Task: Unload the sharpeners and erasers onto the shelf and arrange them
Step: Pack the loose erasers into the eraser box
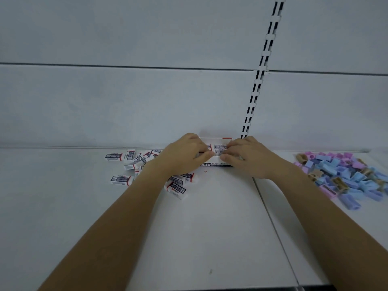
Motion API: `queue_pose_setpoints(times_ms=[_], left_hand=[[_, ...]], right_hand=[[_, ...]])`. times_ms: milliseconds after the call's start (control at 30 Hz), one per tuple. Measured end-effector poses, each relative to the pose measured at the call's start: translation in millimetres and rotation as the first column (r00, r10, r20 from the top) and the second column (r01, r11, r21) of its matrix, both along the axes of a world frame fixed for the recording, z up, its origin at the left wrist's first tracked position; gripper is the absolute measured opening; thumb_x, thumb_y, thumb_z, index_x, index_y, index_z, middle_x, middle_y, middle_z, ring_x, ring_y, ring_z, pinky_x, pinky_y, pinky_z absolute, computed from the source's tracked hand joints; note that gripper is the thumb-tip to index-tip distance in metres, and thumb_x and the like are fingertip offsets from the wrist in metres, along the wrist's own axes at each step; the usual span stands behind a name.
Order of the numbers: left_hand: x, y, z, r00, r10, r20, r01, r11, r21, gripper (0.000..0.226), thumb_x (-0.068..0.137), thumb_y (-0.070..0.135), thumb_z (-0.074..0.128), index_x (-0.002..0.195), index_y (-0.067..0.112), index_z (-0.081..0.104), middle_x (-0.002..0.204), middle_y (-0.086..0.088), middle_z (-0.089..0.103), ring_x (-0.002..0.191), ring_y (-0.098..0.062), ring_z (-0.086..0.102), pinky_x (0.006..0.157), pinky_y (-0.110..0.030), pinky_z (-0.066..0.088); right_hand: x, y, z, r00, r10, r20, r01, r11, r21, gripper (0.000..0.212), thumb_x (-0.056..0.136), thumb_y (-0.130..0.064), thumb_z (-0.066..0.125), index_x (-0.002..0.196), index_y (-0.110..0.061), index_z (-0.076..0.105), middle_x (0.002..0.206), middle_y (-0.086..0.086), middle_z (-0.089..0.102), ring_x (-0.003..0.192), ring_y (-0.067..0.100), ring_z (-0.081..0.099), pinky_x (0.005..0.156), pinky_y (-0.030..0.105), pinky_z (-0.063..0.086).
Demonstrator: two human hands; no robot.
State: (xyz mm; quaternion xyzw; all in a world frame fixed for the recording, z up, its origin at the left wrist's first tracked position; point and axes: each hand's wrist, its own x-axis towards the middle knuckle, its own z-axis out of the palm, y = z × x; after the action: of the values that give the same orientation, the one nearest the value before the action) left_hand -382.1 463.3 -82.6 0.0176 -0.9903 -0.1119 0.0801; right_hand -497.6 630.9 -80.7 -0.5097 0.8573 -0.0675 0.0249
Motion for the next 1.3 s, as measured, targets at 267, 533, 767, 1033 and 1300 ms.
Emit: queue_pose_setpoints(times_ms=[267, 533, 767, 1033, 1300], left_hand=[[19.7, -12.2, 28.8, 0.983, 0.018, -0.184, 0.007, 0.990, 0.138, 0.030, 0.097, 0.022, 0.043, 0.117, 0.009, 0.062, 0.122, -0.005, 0.061, 0.116, -0.019, 0.050, 0.094, -0.019, 0.030], [65.5, -46.2, 23.9, 0.984, 0.093, -0.150, -0.068, 0.984, 0.165, 0.019, 0.089, 0.014, 0.055, 0.105, 0.019, 0.066, 0.106, 0.004, 0.063, 0.100, -0.007, 0.049, 0.085, -0.016, 0.031], [70.7, -27.6, 30.1, 0.999, -0.045, -0.013, 0.047, 0.974, 0.220, 0.013, 0.075, 0.013, 0.072, 0.088, 0.016, 0.069, 0.084, 0.006, 0.065, 0.079, -0.001, 0.052, 0.070, -0.011, 0.037], [69.4, -29.3, 26.7, 0.996, -0.047, 0.073, 0.029, 0.972, 0.232, 0.011, 0.077, 0.029, 0.074, 0.081, 0.019, 0.072, 0.078, 0.017, 0.059, 0.074, 0.011, 0.051, 0.067, -0.010, 0.038], [66.8, -23.6, 28.4, 0.982, 0.131, -0.136, -0.036, 0.836, 0.548, 0.006, 0.091, 0.024, 0.056, 0.097, 0.024, 0.056, 0.077, 0.011, 0.061, 0.070, -0.005, 0.060, 0.068, -0.019, 0.047]], right_hand=[[18.1, -5.0, 9.0, 0.988, 0.113, -0.101, -0.140, 0.931, -0.336, 0.037, 0.087, -0.040, 0.049, 0.112, -0.016, 0.063, 0.112, -0.001, 0.063, 0.110, 0.023, 0.049, 0.095, 0.033, 0.035], [63.1, -29.3, -0.4, 0.918, 0.340, -0.203, -0.394, 0.837, -0.380, 0.036, 0.082, -0.034, 0.046, 0.096, -0.013, 0.071, 0.083, 0.000, 0.069, 0.080, 0.025, 0.061, 0.077, 0.029, 0.044], [73.5, -31.2, -6.6, 0.908, 0.386, -0.162, -0.418, 0.852, -0.316, 0.021, 0.077, -0.027, 0.059, 0.092, -0.021, 0.073, 0.078, -0.007, 0.070, 0.081, 0.019, 0.055, 0.076, 0.028, 0.037], [70.1, -27.5, -2.9, 0.935, 0.327, -0.137, -0.355, 0.858, -0.371, 0.034, 0.073, -0.010, 0.062, 0.107, -0.011, 0.066, 0.091, 0.004, 0.068, 0.086, 0.027, 0.056, 0.077, 0.029, 0.041], [44.6, -10.6, 10.1, 0.986, 0.146, -0.083, -0.167, 0.794, -0.585, 0.037, 0.080, -0.013, 0.058, 0.117, -0.015, 0.060, 0.097, -0.003, 0.063, 0.089, 0.007, 0.044, 0.077, 0.019, 0.034]])
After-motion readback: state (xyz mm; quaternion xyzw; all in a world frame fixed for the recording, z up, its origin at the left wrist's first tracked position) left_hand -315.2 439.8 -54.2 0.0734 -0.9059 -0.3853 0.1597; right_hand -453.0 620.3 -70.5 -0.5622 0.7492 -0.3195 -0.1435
